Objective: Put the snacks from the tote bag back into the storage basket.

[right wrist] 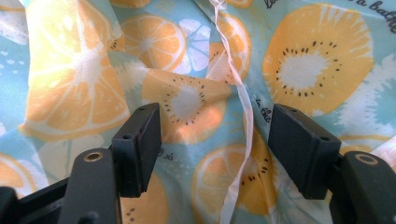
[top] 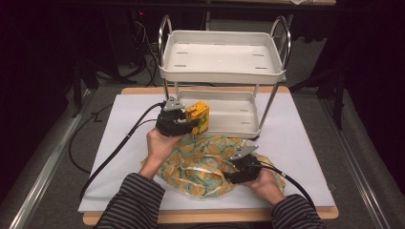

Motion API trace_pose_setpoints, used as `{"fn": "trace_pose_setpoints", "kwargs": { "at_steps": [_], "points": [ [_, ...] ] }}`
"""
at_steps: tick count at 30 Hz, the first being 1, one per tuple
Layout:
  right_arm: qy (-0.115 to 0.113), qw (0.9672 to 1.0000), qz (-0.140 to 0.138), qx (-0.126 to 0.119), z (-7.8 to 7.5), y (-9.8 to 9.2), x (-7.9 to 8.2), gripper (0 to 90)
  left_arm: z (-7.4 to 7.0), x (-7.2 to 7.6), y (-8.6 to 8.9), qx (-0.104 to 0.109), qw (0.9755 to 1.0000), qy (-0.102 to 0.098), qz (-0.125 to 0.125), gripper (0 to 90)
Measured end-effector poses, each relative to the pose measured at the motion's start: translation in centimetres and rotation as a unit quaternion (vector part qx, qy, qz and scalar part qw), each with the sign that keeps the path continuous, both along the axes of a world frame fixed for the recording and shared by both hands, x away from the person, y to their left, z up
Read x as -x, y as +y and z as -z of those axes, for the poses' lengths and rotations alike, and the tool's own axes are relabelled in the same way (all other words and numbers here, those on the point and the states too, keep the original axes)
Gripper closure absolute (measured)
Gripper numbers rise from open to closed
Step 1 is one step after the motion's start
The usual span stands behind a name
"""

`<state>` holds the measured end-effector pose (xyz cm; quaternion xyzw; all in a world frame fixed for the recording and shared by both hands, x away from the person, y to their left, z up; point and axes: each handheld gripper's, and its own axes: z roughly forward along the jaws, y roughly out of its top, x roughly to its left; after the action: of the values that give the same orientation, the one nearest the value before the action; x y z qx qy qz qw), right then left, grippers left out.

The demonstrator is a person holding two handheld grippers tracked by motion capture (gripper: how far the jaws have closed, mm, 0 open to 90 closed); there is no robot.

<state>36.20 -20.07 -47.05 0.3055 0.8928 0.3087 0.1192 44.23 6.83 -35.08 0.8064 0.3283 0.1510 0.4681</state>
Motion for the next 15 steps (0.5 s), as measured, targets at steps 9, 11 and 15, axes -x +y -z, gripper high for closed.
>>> {"fn": "trace_pose_setpoints", "kwargs": {
  "at_steps": [9, 11, 15],
  "points": [
    [0.000, 1.0000, 0.000, 0.000, 0.0, 0.0, 0.0, 35.4, 0.1, -0.7, -0.2, 0.001, 1.0000, -0.001, -0.005, 53.5],
    [0.001, 1.0000, 0.000, 0.000, 0.0, 0.0, 0.0, 35.4, 0.1, -0.7, -0.3, 0.002, 1.0000, -0.001, -0.009, 53.5],
    [0.000, 1.0000, -0.003, 0.000, 0.0, 0.0, -0.1, 35.4, 0.2, -1.2, -0.3, -0.004, 0.9999, 0.000, -0.014, 53.5]
  ]
}}
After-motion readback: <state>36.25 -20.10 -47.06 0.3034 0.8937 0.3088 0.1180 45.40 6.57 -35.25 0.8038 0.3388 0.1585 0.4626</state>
